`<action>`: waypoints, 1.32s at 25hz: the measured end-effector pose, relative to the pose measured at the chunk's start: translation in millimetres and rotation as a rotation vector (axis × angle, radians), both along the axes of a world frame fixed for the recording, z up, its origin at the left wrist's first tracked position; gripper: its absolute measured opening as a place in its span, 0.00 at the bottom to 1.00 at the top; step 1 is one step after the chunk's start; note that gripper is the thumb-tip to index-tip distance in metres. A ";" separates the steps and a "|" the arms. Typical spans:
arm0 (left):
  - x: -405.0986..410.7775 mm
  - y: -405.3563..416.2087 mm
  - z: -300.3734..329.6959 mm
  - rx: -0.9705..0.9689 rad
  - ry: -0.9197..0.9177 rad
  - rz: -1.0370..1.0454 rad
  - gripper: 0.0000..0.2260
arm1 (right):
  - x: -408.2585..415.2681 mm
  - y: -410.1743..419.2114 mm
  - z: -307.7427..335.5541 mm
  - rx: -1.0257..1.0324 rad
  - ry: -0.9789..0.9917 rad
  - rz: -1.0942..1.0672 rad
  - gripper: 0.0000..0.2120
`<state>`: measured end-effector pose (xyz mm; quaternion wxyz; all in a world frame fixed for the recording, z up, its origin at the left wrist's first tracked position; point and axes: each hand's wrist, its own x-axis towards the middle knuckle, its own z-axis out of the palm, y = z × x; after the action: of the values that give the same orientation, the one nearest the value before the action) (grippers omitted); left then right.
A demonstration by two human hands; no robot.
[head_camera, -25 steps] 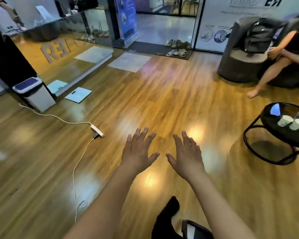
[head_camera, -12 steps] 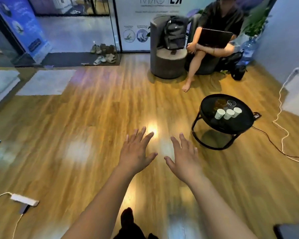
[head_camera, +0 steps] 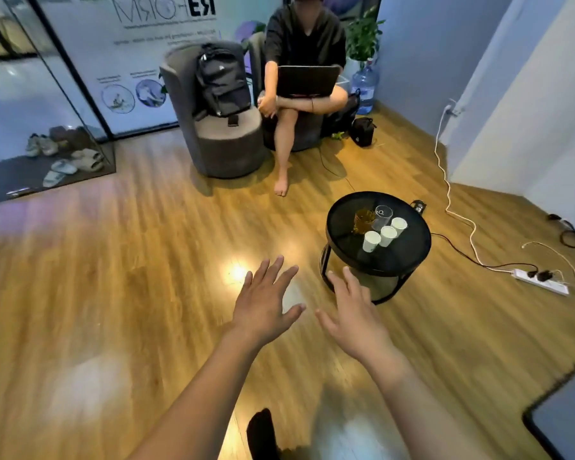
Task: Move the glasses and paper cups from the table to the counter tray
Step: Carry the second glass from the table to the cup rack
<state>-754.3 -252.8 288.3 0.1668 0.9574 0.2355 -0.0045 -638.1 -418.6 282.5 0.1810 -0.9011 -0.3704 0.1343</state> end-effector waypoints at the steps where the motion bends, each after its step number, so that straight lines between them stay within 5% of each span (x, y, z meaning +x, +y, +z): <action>1: 18.0 16.6 -0.5 0.003 0.008 -0.035 0.34 | 13.4 11.8 0.9 0.028 0.026 -0.047 0.37; 13: 277.6 132.8 -40.8 -0.053 0.117 -0.318 0.33 | 219.3 111.1 -63.0 0.054 0.192 -0.420 0.39; 23: 486.0 192.7 -72.4 -0.402 0.269 -0.266 0.34 | 419.6 167.6 -114.2 0.185 0.522 -0.616 0.40; 28: 573.2 209.6 -128.0 -0.478 0.390 -0.316 0.37 | 481.0 182.1 -176.6 0.162 0.642 -0.797 0.42; 33: 649.0 218.6 -227.4 -0.526 0.521 -0.372 0.42 | 532.7 199.8 -262.9 -0.015 0.546 -0.862 0.41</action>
<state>-105.3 -34.2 60.9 0.3371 0.8752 0.0836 -0.3367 -105.4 -218.8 19.6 0.3038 -0.9053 0.0969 0.2806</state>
